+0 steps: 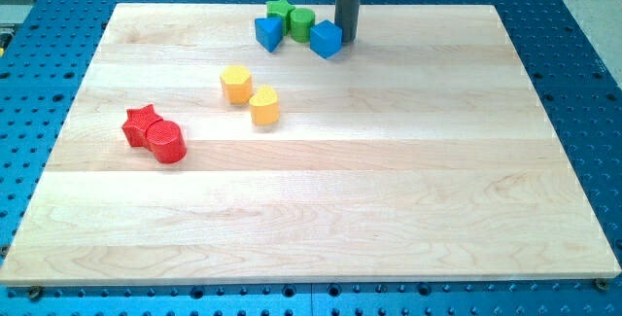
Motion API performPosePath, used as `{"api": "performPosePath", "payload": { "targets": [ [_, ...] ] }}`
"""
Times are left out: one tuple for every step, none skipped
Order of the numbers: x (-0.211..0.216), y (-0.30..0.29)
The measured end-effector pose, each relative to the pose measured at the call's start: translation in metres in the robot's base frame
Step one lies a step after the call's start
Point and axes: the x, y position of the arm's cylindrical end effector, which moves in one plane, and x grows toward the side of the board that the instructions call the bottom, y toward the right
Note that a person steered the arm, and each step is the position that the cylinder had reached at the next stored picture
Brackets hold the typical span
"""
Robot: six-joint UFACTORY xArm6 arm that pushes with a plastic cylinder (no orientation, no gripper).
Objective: Slightly push the hexagon downwards
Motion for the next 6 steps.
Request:
{"api": "performPosePath", "payload": {
  "targets": [
    [0.038, 0.028],
    [0.023, -0.026],
    [0.029, -0.035],
    [0.045, -0.081],
    [0.071, -0.144],
    [0.125, -0.159]
  ]
}}
